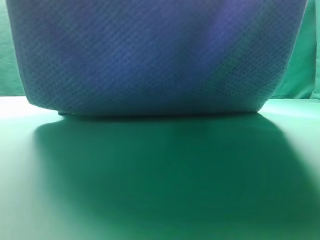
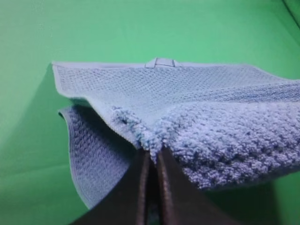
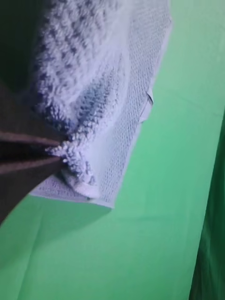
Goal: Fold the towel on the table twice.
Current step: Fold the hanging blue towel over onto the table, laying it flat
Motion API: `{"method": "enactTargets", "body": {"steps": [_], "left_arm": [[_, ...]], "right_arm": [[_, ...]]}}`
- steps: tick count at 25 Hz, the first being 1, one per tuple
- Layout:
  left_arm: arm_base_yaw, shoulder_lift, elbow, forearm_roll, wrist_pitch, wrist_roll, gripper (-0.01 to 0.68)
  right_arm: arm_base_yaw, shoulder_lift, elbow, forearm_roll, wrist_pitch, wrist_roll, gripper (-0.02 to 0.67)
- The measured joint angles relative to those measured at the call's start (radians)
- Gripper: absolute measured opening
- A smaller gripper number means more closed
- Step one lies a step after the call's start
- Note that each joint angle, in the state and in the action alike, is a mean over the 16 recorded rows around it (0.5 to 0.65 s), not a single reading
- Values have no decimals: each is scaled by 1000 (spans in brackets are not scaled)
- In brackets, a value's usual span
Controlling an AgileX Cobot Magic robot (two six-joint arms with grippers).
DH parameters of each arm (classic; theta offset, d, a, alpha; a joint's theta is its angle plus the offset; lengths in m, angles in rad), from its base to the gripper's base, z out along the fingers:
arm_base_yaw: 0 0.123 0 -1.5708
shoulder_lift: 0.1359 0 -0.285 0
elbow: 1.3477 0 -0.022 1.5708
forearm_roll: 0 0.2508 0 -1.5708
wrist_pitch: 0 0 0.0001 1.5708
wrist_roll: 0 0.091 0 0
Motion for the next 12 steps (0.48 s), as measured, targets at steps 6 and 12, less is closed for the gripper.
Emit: {"method": "enactTargets", "body": {"steps": [6,12], "left_arm": [[-14,-144,186,-23,-17,22,0],[-22,-268,331,-40,-18,24,0]], "right_arm": [[50,-109,127,-5,7,32,0],[62,-212,247,-7,25,75,0]]}}
